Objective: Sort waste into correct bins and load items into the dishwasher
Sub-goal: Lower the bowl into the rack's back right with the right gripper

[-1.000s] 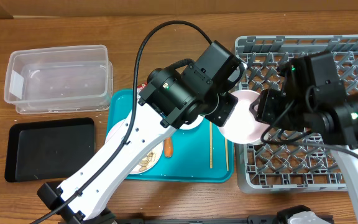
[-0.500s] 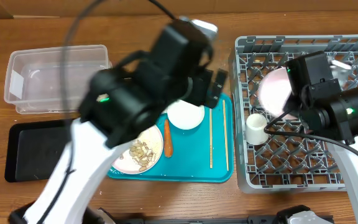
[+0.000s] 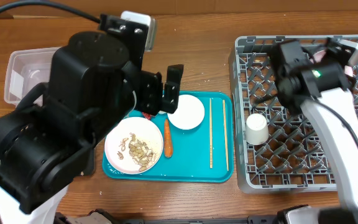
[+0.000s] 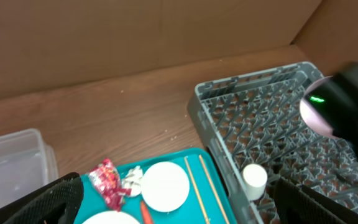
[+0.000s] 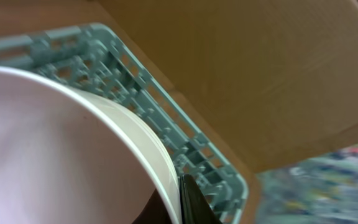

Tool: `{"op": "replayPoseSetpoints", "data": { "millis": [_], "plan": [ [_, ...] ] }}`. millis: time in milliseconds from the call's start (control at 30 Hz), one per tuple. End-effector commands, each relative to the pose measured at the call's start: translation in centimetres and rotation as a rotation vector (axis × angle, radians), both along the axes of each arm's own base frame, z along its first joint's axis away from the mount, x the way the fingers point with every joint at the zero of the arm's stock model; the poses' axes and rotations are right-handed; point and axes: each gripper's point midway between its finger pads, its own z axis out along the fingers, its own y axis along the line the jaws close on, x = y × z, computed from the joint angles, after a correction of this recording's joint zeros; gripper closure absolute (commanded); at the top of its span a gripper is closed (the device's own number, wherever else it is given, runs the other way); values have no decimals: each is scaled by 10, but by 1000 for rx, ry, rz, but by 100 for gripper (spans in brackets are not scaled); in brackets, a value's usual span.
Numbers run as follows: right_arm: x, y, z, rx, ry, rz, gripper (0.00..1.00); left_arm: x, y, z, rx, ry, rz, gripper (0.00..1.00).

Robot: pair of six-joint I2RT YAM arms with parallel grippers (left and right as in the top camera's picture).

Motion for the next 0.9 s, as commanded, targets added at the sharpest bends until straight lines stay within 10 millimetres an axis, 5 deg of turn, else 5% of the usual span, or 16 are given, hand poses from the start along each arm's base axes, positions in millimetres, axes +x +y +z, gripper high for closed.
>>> {"op": "replayPoseSetpoints", "data": {
  "millis": [0, 300, 567, 867],
  "plan": [
    [14, -12, -10, -105, 59, -42, 96, -7, 13, 7, 3, -23, 27, 0],
    [52, -20, -48, -232, 140, -65, 90, -8, 14, 3, 19, -7, 25, 0],
    [60, -35, -76, -214, 181, -105, 89, -10, 15, -1, 35, 5, 21, 0],
    [70, -30, -110, -182, 256, -90, 82, -11, 16, -2, 38, 11, 21, 0]
  ]
}}
